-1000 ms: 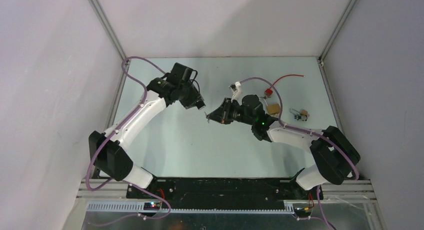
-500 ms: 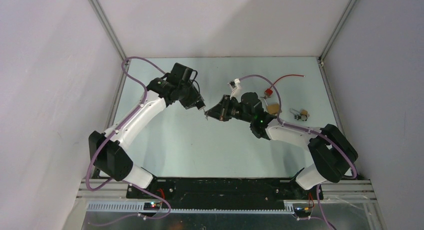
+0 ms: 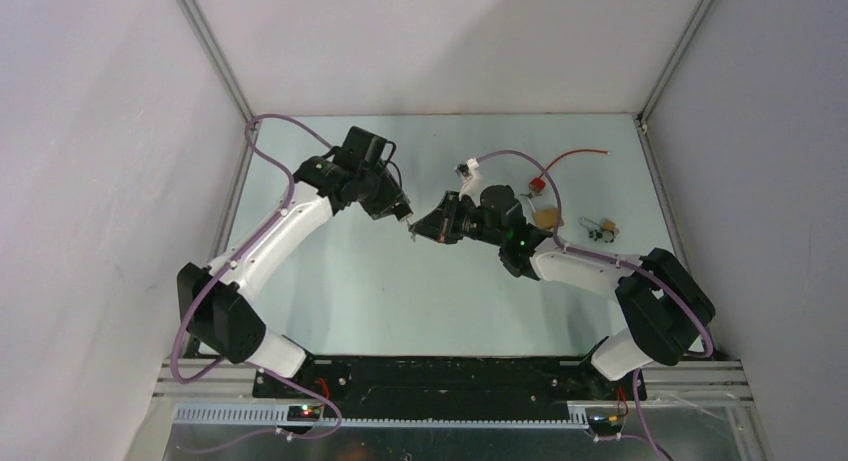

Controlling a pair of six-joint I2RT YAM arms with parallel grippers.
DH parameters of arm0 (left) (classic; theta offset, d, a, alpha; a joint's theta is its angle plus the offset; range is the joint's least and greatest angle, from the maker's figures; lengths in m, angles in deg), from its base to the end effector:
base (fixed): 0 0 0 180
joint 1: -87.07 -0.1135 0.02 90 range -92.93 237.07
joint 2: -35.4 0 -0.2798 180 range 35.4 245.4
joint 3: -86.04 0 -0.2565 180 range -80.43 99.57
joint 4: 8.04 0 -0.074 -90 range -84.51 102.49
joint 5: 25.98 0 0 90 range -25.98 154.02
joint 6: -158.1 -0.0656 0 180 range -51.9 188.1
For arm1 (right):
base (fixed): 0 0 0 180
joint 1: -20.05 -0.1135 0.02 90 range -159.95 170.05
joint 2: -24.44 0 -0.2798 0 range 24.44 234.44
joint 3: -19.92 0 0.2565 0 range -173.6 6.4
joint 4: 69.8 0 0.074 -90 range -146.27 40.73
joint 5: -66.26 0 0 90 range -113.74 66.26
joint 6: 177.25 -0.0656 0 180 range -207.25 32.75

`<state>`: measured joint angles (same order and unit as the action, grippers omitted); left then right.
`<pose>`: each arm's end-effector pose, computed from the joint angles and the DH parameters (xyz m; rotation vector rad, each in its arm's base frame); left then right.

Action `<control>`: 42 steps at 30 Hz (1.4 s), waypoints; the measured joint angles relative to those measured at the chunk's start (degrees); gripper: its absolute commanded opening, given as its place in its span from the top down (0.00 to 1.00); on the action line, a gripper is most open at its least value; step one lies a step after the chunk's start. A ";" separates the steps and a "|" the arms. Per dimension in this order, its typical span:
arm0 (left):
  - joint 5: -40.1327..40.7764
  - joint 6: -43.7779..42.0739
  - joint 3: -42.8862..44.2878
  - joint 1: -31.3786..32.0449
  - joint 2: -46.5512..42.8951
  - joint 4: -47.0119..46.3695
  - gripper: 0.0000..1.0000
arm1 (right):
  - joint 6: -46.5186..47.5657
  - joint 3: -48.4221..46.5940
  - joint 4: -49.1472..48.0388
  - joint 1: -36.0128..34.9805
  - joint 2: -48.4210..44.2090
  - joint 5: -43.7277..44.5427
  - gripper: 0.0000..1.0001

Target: Unlock with the key

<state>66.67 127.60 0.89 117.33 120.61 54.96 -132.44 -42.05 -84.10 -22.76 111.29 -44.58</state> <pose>0.2890 -0.1651 0.3233 -0.6755 2.5107 -0.5648 0.2558 0.2688 0.2601 -0.2579 1.9606 1.3863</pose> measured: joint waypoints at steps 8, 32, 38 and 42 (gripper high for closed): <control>-0.31 0.00 0.00 0.07 -0.98 0.04 0.83 | 0.00 -0.07 0.13 0.00 0.00 0.61 1.00; -0.33 -0.13 0.00 0.07 -1.79 -0.33 0.83 | 1.38 -0.02 0.11 -0.13 -1.22 2.05 1.00; -0.61 -0.13 0.00 0.11 -1.81 -0.50 0.83 | 2.21 0.35 0.02 0.15 -1.97 2.45 1.00; -0.76 -0.13 0.00 0.11 -1.81 -0.50 0.83 | 2.78 0.39 -0.02 0.17 -2.01 2.40 1.00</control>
<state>65.91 127.47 0.89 117.44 118.80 54.46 -129.66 -41.65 -84.13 -22.58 109.28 -42.17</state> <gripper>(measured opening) 0.395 0.009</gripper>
